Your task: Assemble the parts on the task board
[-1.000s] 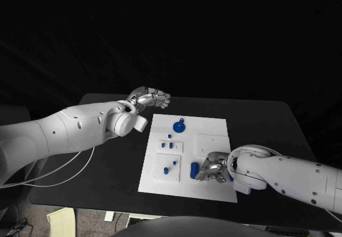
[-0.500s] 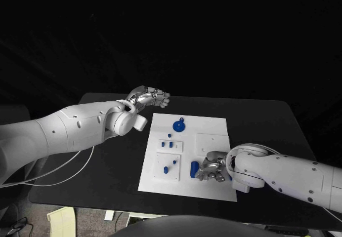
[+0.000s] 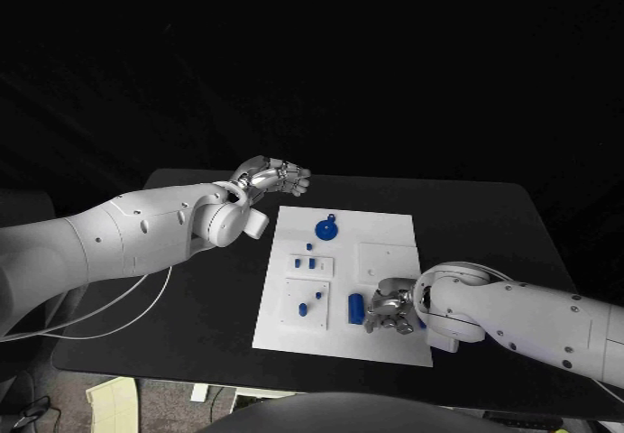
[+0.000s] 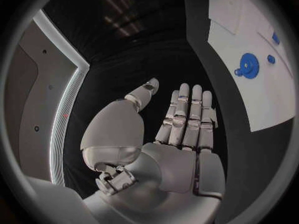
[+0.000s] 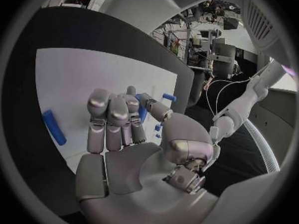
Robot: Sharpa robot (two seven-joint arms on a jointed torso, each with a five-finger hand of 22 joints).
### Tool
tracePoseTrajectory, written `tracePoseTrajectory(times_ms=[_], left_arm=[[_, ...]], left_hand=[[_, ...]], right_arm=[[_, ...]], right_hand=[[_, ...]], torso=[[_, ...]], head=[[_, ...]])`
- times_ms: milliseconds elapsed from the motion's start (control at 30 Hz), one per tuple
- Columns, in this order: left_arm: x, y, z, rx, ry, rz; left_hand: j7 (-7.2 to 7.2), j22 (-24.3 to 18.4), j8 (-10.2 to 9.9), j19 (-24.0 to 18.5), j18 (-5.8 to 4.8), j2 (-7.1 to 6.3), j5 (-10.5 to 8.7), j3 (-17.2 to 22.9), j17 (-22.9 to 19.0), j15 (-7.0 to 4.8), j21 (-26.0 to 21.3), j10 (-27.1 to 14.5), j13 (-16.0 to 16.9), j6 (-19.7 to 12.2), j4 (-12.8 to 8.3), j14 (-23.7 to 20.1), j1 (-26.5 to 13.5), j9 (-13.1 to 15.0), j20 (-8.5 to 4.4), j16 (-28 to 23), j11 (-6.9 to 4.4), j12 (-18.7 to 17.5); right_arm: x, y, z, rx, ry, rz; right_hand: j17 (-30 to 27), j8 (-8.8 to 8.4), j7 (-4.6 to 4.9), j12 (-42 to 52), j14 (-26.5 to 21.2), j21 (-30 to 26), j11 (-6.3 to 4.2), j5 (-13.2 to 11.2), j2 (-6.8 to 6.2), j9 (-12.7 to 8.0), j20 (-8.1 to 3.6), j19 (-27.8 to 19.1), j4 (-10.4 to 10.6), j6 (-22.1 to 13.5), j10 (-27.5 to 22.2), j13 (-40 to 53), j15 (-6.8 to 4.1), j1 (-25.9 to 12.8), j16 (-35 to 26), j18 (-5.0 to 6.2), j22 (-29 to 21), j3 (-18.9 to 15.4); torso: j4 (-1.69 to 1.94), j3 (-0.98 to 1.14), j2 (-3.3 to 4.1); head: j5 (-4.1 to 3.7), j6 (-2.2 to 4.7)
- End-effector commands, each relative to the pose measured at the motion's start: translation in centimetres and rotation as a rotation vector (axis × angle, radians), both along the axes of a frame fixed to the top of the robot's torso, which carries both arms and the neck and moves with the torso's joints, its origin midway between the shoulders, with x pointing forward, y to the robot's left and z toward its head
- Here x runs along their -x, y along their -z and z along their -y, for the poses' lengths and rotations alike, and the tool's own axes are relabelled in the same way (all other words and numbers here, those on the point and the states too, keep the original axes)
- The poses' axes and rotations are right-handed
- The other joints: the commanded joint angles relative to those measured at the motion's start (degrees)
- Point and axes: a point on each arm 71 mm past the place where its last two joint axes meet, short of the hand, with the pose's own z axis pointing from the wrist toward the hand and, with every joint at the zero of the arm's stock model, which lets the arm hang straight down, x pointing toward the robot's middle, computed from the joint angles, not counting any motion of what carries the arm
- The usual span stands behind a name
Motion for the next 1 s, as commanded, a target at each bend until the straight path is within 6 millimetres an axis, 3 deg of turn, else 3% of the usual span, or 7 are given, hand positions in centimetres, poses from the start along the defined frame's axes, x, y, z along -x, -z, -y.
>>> tracePoseTrajectory(times_ms=[33, 233, 433, 500, 733, 833, 1000], left_arm=[[0.02, -0.07, 0.10, 0.010, 0.007, 0.002], [0.04, -0.06, 0.16, 0.010, 0.009, 0.000], [0.05, -0.05, 0.09, 0.010, 0.009, -0.001], [0.05, -0.05, 0.08, 0.009, 0.009, -0.001], [0.07, -0.03, 0.05, 0.009, 0.010, -0.003], [0.07, -0.03, 0.06, 0.009, 0.010, -0.003], [0.07, -0.03, 0.08, 0.010, 0.011, -0.003]], left_hand=[[-0.09, 0.06, 0.37, 0.31, 0.97, -0.04, -0.11, 0.17, 0.06, 0.15, -0.33, -0.15, -0.10, -0.39, 0.30, 0.27, -0.26, -0.06, 0.11, -0.21, 0.10, -0.17], [-0.10, 0.08, 0.38, 0.31, 0.97, -0.04, -0.10, 0.18, 0.07, 0.15, -0.35, -0.14, -0.10, -0.39, 0.29, 0.27, -0.22, -0.06, 0.11, -0.22, 0.09, -0.17], [-0.10, 0.09, 0.38, 0.31, 0.98, -0.04, -0.10, 0.20, 0.08, 0.15, -0.36, -0.14, -0.11, -0.39, 0.28, 0.27, -0.19, -0.06, 0.10, -0.23, 0.09, -0.16], [-0.10, 0.09, 0.39, 0.31, 0.98, -0.05, -0.10, 0.20, 0.08, 0.15, -0.36, -0.14, -0.11, -0.39, 0.28, 0.27, -0.17, -0.07, 0.10, -0.23, 0.09, -0.16], [-0.10, 0.10, 0.39, 0.30, 0.98, -0.06, -0.10, 0.20, 0.09, 0.15, -0.37, -0.14, -0.11, -0.39, 0.27, 0.27, -0.16, -0.07, 0.10, -0.23, 0.09, -0.16], [-0.10, 0.10, 0.39, 0.30, 0.98, -0.06, -0.10, 0.20, 0.09, 0.15, -0.37, -0.14, -0.11, -0.39, 0.27, 0.27, -0.15, -0.07, 0.11, -0.24, 0.09, -0.16], [-0.11, 0.11, 0.39, 0.30, 0.98, -0.06, -0.10, 0.21, 0.10, 0.15, -0.38, -0.15, -0.12, -0.39, 0.26, 0.27, -0.13, -0.07, 0.11, -0.25, 0.09, -0.16]], right_arm=[[0.11, 0.06, 0.02, 0.011, -0.023, -0.008], [0.12, 0.01, -0.19, 0.001, -0.025, -0.005], [0.25, 0.01, -0.25, -0.004, -0.036, -0.014], [0.25, -0.02, -0.21, -0.009, -0.035, -0.011], [0.22, -0.07, -0.21, -0.017, -0.030, -0.003], [0.19, -0.06, -0.23, -0.015, -0.027, -0.002], [0.07, -0.05, -0.05, -0.013, -0.018, 0.004]], right_hand=[[0.06, 0.01, 0.52, -0.38, 0.07, 0.16, -0.06, -0.08, -0.33, 0.03, 0.29, 0.18, -0.02, 1.04, 0.46, 0.09, -0.22, 0.00, -0.10, 3.48, 0.89, 0.56], [0.05, 0.02, 0.55, -0.38, 0.09, 0.23, -0.02, -0.08, -1.00, 0.06, 0.37, 0.26, -0.26, 1.07, 0.49, 0.10, -0.18, -0.43, -0.09, 3.48, 0.88, 0.55], [0.03, 0.02, 0.63, -0.36, 0.19, 0.40, 0.07, -0.07, -4.06, 0.12, 0.62, 0.48, -0.72, 1.11, 0.59, 0.15, -0.08, -3.22, -0.05, 3.47, 0.83, -2.27], [0.02, 0.02, 0.57, -0.36, 0.20, 0.41, 0.00, -0.08, -4.55, 0.17, 0.52, 0.50, -1.40, 1.08, 0.60, 0.17, -0.14, -3.35, -0.04, 3.48, 0.80, -3.02], [0.01, 0.02, 0.54, -0.38, 0.20, 0.40, -0.03, -0.06, -4.77, 0.19, 0.44, 0.50, -1.76, 1.06, 0.60, 0.18, -0.18, -3.20, -0.05, 3.48, 0.77, -3.32], [0.00, 0.02, 0.53, -0.37, 0.22, 0.44, -0.04, -0.01, -6.35, 0.23, 0.33, 0.54, -2.13, 1.05, 0.63, 0.21, -0.20, -3.00, -0.05, 3.48, 0.76, -4.38], [-0.03, 0.01, 0.49, -0.42, 0.24, 0.33, -0.08, -0.01, -6.06, 0.24, 0.22, 0.54, -1.87, 1.08, 0.63, 0.21, -0.24, -2.83, -0.08, 3.48, 0.66, -4.99]], torso=[[0.00, 0.01, -0.02], [0.00, -0.01, -0.01], [0.00, -0.03, -0.01], [0.02, -0.04, 0.00], [0.03, -0.01, -0.01], [0.03, -0.01, -0.01], [0.00, 0.00, -0.01]], head=[[-0.05, 0.00], [-0.06, 0.01], [-0.07, -0.02], [-0.09, -0.05], [-0.01, -0.04], [-0.01, -0.04], [0.02, -0.01]])
